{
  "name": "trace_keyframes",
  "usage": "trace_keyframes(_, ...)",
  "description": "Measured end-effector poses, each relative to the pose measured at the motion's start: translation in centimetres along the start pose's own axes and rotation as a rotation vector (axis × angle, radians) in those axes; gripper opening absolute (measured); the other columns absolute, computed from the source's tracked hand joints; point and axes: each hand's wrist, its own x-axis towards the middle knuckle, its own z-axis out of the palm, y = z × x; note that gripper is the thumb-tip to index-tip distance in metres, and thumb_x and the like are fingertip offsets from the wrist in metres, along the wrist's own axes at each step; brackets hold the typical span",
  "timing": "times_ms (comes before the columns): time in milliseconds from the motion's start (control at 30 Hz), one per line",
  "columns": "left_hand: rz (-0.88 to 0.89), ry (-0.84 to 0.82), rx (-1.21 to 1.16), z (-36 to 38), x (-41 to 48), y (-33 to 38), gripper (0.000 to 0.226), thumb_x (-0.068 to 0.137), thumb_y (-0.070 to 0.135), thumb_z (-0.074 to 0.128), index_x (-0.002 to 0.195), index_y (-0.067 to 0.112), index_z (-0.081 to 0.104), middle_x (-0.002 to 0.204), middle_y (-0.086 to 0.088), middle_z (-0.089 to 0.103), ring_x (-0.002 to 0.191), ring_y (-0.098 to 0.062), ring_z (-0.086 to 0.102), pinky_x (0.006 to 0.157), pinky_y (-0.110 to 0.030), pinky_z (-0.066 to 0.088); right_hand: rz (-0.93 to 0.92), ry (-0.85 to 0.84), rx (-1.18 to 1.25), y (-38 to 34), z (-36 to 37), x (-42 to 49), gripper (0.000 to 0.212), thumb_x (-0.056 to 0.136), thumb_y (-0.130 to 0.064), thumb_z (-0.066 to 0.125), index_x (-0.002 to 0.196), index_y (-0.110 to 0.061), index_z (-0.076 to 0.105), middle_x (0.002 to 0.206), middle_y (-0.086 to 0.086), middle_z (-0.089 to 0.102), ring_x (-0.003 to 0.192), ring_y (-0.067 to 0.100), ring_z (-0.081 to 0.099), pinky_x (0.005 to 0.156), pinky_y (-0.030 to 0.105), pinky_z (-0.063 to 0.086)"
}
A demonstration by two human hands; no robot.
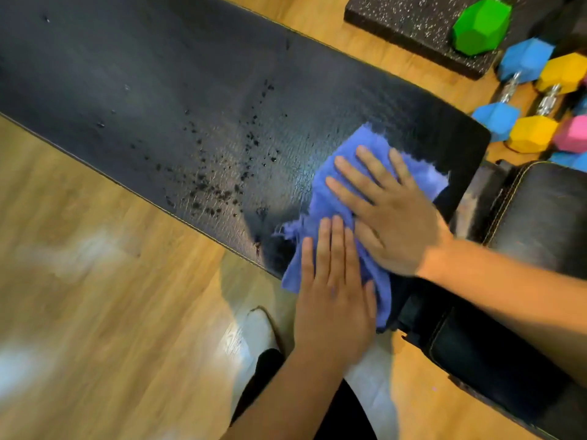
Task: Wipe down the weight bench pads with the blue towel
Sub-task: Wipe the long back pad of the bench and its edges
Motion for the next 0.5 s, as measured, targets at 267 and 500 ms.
trace_keyframes(267,0.128,-0.078,0.096,1.3,-7.6,-1.5,0.059,0.099,0.04,0.024,0.136,0.001,0.047,0.144,-0.018,0.042,0.141,-0.034,0.023,0.115,-0.053,0.013,-0.284,-0.055,0.088,-2.4,1.3,-6.9,0.049,0.096,-0.032,0.039,0.145,-0.025,0.039,0.155,0.002,0.027,0.145,0.025,0.019,0.117,0.048,0.015)
trace_keyframes(500,0.287,0.005,0.075,-0.2,9.0,3.0,0.069,0.094,0.042,0.035,0.148,0.002,0.022,0.157,-0.019,0.017,0.146,-0.033,0.01,0.118,-0.051,0.007,0.053,-0.008,0.086,12.8,-0.9,-2.1,0.059,0.093,-0.033,0.036,0.147,-0.007,0.03,0.154,0.02,0.022,0.142,0.041,0.021,0.116,0.053,0.015)
